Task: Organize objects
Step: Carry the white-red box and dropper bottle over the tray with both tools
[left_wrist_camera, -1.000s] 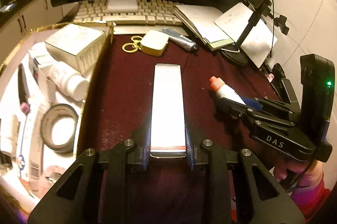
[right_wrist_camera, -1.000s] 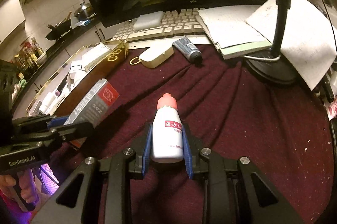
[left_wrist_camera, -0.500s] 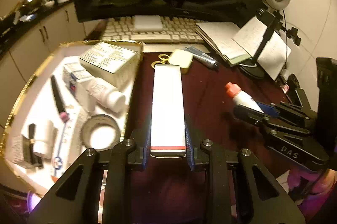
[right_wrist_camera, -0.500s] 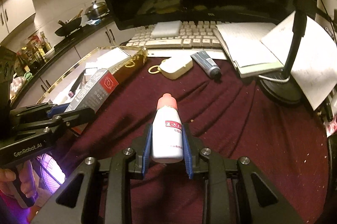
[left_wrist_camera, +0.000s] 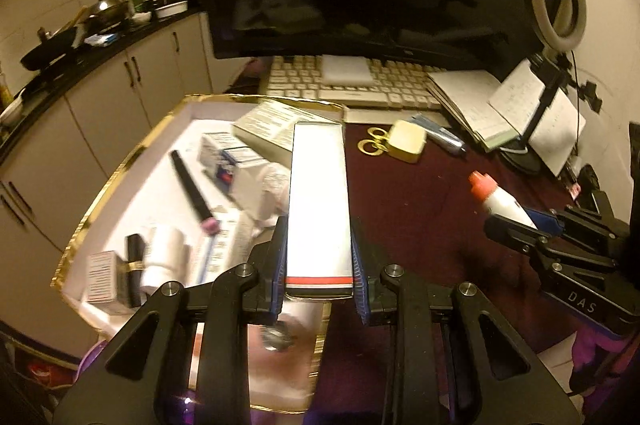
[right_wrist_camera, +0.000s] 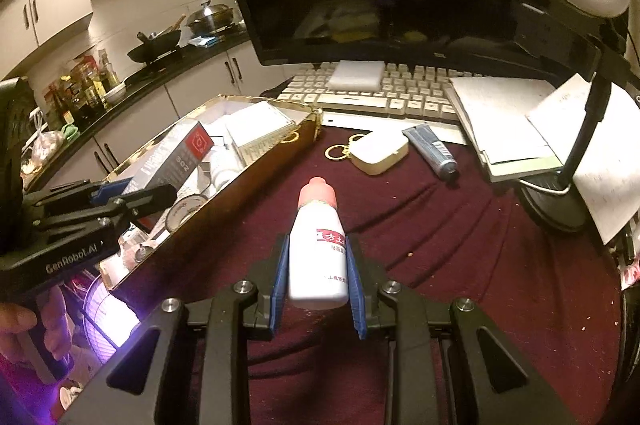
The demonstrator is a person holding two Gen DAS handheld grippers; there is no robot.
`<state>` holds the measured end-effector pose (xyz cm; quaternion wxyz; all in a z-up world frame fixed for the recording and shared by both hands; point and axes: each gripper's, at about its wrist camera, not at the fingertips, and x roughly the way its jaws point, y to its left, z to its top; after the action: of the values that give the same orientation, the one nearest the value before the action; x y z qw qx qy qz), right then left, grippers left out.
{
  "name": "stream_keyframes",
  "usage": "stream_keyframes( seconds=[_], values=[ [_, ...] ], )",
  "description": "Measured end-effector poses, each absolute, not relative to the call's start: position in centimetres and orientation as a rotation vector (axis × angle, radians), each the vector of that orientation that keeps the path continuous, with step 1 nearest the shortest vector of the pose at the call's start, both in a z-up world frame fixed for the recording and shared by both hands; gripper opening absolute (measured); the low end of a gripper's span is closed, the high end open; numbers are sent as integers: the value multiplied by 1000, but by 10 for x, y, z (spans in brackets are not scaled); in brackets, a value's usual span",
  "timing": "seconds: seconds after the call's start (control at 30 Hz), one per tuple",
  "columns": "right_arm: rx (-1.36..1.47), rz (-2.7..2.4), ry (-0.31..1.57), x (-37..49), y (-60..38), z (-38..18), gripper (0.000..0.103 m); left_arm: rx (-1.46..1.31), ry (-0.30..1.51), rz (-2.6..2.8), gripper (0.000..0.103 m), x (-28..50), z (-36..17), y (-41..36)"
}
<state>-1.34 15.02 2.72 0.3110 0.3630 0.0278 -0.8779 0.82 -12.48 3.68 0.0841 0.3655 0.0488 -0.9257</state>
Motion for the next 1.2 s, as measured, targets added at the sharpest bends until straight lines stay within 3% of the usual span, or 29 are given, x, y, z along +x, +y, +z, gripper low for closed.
stream_keyframes(
  seconds=[0.53,1.2],
  values=[
    [957,-2277,83,-11,133,25,26,943,342,-2518,27,54,44,-247],
    [955,-2217,157,-11,94,32,26,1351,373,-2511,27,-30,3,-295]
  ],
)
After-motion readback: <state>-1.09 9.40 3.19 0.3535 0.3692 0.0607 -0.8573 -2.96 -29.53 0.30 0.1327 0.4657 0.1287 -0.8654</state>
